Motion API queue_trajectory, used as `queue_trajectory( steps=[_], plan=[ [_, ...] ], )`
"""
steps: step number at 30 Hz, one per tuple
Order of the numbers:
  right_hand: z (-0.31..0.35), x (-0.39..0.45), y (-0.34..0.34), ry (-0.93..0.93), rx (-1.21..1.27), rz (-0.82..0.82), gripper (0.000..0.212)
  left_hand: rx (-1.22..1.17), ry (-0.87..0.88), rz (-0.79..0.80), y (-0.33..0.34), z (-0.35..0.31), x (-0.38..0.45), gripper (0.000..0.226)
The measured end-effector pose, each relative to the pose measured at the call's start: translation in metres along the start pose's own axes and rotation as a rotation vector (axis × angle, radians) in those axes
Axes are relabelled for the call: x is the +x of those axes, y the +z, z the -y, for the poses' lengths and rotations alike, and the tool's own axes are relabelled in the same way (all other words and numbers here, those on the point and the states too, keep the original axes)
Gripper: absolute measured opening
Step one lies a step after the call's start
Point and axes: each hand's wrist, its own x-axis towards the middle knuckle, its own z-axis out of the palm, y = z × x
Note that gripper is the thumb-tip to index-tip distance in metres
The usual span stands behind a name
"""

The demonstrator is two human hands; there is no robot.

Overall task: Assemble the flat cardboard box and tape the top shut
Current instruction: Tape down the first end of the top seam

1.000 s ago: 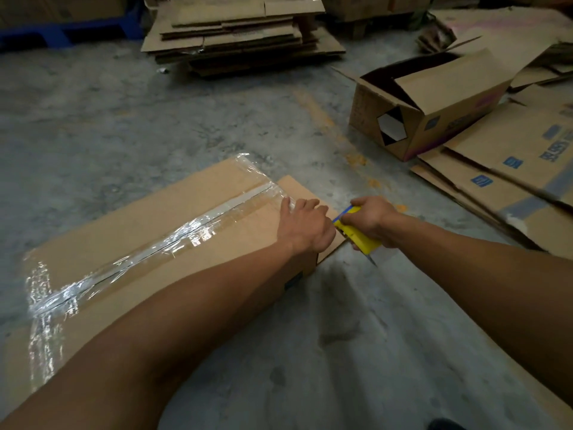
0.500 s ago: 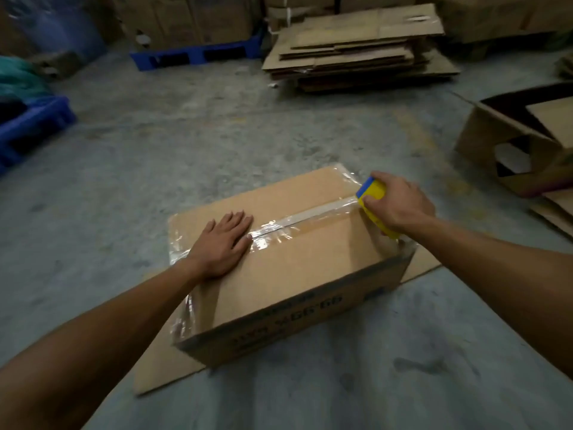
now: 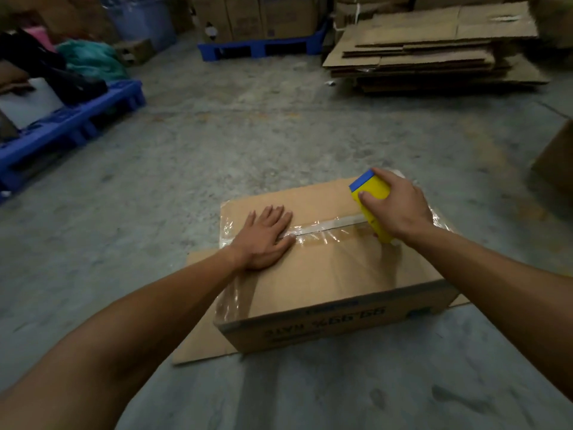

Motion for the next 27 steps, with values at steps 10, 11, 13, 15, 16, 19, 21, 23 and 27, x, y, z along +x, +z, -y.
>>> queue_trajectory(
  steps=[10,11,13,15,16,19,21,23,27],
  plan=[
    [-0.052,0.029,-0.051,0.135,0.056,-0.181,0.06,-0.016,0.334,-0.01,0.009,-0.133,0.124,0.064],
    [-0.059,0.032,-0.057,0.155,0.065,-0.196,0.061,-0.016,0.35,-0.013,0.01,-0.144,0.135,0.064],
    [-0.073,0.038,-0.066,0.174,0.114,-0.23,0.069,-0.026,0.37,-0.012,0.012,-0.163,0.155,0.062],
    [-0.086,0.044,-0.074,0.192,0.137,-0.259,0.072,-0.041,0.388,-0.032,0.015,-0.177,0.175,0.06],
    [-0.09,0.046,-0.079,0.204,0.139,-0.267,0.071,-0.044,0.405,-0.058,0.016,-0.182,0.184,0.058],
    [-0.101,0.054,-0.087,0.229,0.188,-0.277,0.064,-0.029,0.478,-0.189,0.017,-0.189,0.208,0.047],
    [-0.109,0.059,-0.088,0.225,0.228,-0.278,0.062,-0.011,0.464,-0.235,0.016,-0.191,0.222,0.044],
    [-0.115,0.065,-0.085,0.229,0.252,-0.268,0.06,0.016,0.367,-0.215,0.016,-0.194,0.234,0.049],
    [-0.126,0.074,-0.075,0.246,0.285,-0.255,0.059,-0.091,0.169,-0.143,0.014,-0.193,0.252,0.052]
  ],
)
